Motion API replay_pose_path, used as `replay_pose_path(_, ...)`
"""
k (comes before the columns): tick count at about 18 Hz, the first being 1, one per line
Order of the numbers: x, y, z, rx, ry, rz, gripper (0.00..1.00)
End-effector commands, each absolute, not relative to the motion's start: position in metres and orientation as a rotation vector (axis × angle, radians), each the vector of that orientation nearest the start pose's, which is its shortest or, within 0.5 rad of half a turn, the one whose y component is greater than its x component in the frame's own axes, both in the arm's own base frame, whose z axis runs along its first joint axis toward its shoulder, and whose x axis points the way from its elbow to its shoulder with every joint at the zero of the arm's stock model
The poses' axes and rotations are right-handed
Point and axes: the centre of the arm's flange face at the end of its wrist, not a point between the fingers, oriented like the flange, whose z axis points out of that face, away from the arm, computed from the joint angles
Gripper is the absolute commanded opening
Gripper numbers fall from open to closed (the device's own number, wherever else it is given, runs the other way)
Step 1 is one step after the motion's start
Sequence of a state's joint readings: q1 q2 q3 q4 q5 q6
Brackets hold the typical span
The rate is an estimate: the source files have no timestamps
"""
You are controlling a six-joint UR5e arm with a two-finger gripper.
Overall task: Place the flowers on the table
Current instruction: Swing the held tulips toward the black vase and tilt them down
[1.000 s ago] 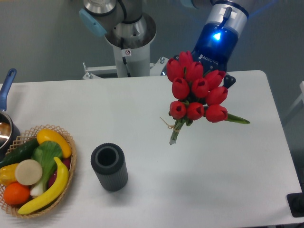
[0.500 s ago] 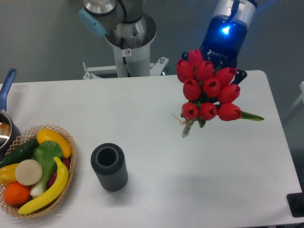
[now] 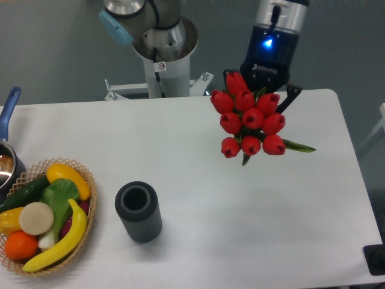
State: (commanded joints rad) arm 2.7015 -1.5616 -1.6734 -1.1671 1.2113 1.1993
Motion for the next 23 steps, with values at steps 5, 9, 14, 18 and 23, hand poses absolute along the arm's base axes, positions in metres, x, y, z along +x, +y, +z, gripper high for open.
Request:
replay_pose_path(5,-0.375,0.371,0.479,-2.829,0.229,0.198,0.40)
replay_pose_path(9,-0.371,0.385,0.459,-2.933,0.357,0.218,0.40)
replay_pose_path(14,-0.376,0.397,0.420,-2.998,0.358,0.100,0.40)
replay_pose_path(18,-0.383,0.406,0.391,-3.037,0.368,0.042,0.40)
replay_pose_path(23,-0.380,0.425,0.362,-3.086,0.376,-0.005,0.40)
